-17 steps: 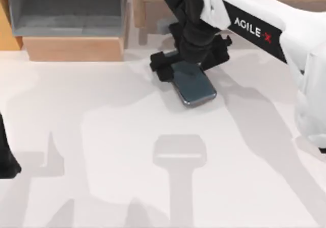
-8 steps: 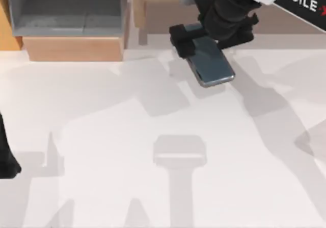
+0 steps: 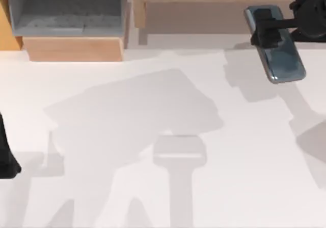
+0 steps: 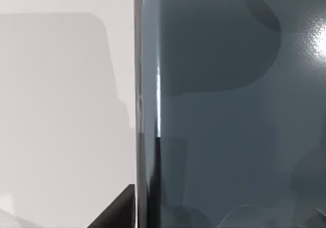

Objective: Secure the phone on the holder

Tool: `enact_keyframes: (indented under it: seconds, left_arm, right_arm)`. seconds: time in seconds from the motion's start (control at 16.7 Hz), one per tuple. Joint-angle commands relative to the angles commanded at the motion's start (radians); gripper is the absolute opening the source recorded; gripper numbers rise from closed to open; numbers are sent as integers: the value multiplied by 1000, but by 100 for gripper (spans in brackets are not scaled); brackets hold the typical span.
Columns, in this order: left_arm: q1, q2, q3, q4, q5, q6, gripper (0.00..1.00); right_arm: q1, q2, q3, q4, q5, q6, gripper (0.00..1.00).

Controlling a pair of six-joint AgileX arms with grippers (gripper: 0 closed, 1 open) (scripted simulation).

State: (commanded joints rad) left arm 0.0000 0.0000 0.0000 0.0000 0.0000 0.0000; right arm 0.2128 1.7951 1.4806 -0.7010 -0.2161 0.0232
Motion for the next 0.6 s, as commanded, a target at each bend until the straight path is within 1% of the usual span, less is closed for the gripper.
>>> enact_keyframes:
  seconds: [0.3,0.6]
  left_arm:
    - [0,0,0,0,0,0,100]
    - [0,0,0,0,0,0,100]
  right_arm:
    - [-206,-395,-416,235,-117,-59,0]
    - [-422,-751,-783,473,-220,-116,0]
